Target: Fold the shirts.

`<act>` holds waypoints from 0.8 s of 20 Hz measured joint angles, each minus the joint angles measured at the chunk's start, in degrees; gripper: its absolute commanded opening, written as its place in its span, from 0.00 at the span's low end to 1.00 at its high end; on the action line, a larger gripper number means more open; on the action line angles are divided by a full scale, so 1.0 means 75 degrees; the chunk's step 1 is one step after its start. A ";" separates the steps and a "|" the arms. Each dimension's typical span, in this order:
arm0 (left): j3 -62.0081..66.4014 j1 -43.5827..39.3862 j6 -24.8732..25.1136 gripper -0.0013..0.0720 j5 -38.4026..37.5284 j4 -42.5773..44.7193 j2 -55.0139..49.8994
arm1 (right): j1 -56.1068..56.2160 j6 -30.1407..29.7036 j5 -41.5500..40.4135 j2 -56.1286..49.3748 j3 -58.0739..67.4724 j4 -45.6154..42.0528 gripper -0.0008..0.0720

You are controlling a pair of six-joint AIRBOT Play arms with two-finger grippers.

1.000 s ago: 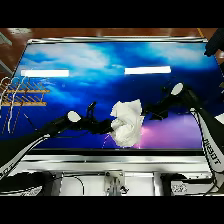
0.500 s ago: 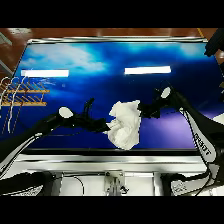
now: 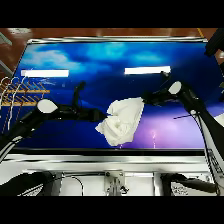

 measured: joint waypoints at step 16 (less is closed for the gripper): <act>0.4199 0.1361 -0.0023 0.07 -0.0702 0.0915 0.0822 | 0.0015 -0.0522 -0.1719 0.4325 0.1189 -0.0458 0.09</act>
